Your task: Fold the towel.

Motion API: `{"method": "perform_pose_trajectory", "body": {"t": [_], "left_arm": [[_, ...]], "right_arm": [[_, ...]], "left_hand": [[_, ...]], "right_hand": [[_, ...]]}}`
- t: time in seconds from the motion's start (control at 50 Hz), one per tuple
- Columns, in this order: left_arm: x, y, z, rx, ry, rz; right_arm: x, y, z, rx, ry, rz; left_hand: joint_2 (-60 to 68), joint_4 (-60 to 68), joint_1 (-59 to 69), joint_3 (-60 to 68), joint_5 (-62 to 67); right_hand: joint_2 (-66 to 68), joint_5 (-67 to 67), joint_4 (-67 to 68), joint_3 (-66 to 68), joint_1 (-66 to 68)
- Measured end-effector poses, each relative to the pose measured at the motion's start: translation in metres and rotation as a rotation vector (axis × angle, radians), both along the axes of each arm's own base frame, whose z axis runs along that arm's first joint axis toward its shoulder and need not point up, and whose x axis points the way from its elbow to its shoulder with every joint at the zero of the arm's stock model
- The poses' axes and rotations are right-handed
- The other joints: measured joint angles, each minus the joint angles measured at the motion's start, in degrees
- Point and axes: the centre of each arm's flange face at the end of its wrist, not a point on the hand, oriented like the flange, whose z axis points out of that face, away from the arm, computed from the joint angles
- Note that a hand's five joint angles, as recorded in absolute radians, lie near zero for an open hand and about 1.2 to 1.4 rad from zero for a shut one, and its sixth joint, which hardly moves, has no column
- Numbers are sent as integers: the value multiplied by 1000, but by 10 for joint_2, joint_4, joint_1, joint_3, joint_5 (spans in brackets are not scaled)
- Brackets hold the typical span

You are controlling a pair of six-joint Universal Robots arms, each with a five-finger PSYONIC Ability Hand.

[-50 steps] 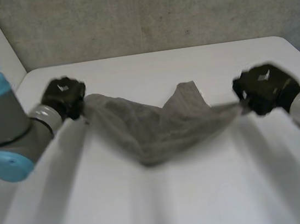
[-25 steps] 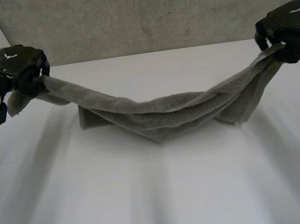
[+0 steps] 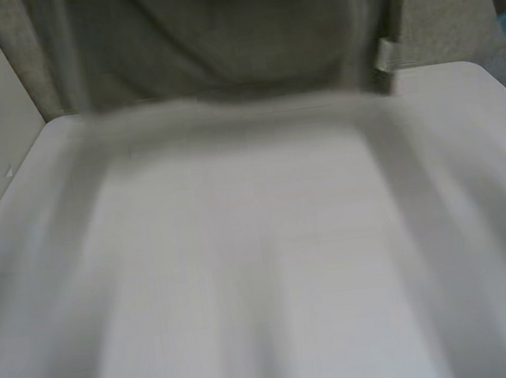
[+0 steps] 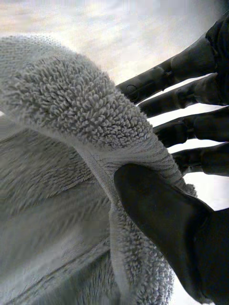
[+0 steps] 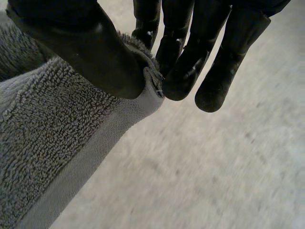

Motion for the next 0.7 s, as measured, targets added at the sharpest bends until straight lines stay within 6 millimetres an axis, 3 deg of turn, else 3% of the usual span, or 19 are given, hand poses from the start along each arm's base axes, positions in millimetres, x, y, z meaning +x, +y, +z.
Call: {"method": "perform_pose_trajectory", "body": {"t": [0.06,0.12,0.24,0.34,0.4,0.46,0.5,0.6,0.7], "left_arm": [[1,11,19,-61,76,-67],[1,11,10,-30,88,-96],[-1,3,-57,156,22,-125],[7,0,-135,375,-52,-138],[15,5,-181,508,-85,-140],[20,12,-211,595,-112,-136],[23,21,-238,672,-149,-123],[27,41,-275,779,-247,-86],[26,65,-296,876,-382,-60]], "right_arm": [[0,6,1,-12,-7,23],[1,8,-9,18,13,44],[7,10,-55,165,96,102],[6,17,-104,322,164,142],[4,26,-138,427,200,159],[2,34,-166,510,228,167],[0,44,-194,596,262,169],[-5,65,-238,722,343,158],[-13,81,-259,786,404,135]], "left_hand": [[0,0,0,0,3],[0,0,0,0,3],[0,0,0,0,3],[1,0,0,0,3],[2,0,0,0,3],[3,0,0,0,3],[3,0,0,0,3],[3,0,0,0,3],[3,0,0,0,3]], "right_hand": [[0,0,0,0,0],[0,0,0,0,0],[0,0,0,0,0],[0,0,3,2,0],[3,0,3,2,0],[3,0,3,2,0],[3,0,3,2,0],[3,0,3,2,0],[3,0,3,2,0]]}}
